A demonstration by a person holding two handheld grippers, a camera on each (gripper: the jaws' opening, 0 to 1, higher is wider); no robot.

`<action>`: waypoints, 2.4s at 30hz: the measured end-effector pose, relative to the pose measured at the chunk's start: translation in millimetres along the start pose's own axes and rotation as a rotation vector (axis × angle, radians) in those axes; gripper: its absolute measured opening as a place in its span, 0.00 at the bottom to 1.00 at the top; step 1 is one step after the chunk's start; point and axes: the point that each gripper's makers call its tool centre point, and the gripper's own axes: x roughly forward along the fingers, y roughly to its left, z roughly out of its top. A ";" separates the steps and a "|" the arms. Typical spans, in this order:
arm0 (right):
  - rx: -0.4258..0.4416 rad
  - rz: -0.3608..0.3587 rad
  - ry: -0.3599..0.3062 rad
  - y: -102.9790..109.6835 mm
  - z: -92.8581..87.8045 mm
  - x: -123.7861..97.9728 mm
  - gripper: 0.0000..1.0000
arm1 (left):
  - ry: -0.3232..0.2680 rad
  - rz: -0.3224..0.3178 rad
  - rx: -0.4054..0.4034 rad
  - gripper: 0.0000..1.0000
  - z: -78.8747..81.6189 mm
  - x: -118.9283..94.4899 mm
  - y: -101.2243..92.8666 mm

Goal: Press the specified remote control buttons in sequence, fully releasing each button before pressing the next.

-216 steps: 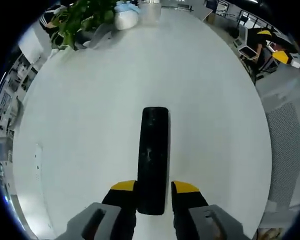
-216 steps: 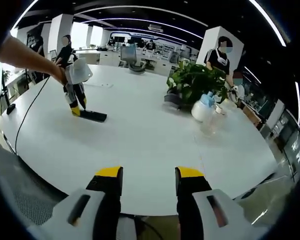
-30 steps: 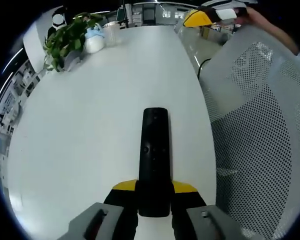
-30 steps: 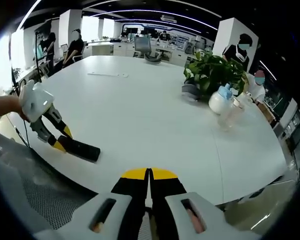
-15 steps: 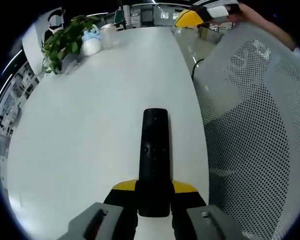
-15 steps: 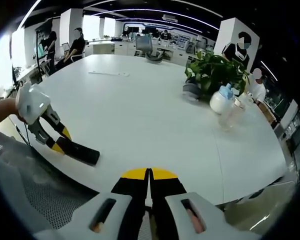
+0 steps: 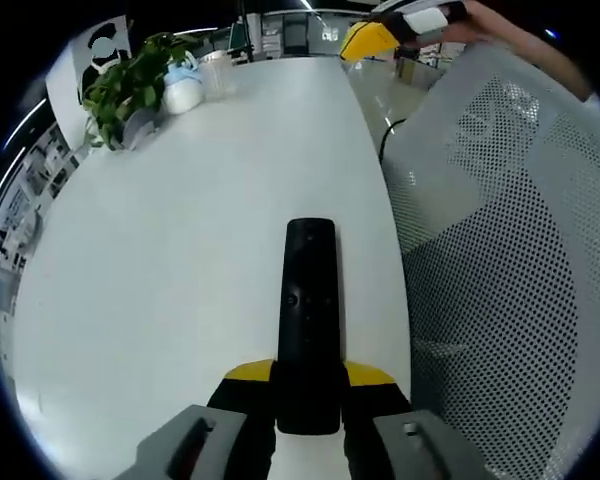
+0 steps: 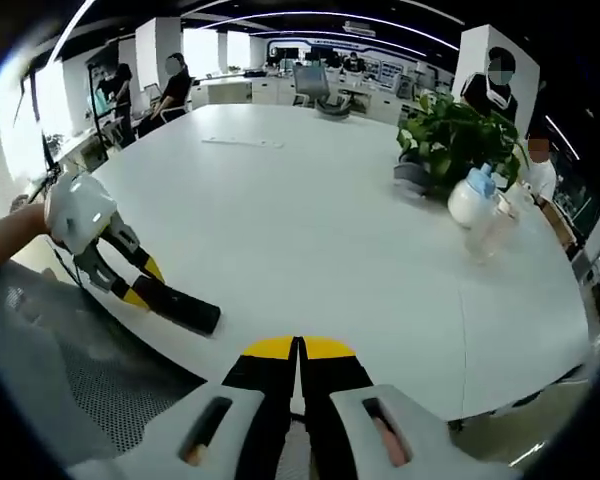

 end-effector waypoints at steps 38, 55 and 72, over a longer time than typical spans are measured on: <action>-0.126 0.273 0.222 102.0 -11.4 109.4 0.00 | -0.019 0.010 -0.018 0.24 0.8 -0.2 -9.1; -0.144 0.344 0.351 111.9 -41.8 107.2 0.00 | -0.064 -0.008 -0.016 0.24 1.1 -0.5 -8.3; -0.155 0.360 0.376 113.4 -46.0 102.6 0.00 | -0.074 -0.006 -0.025 0.24 1.4 0.0 -7.9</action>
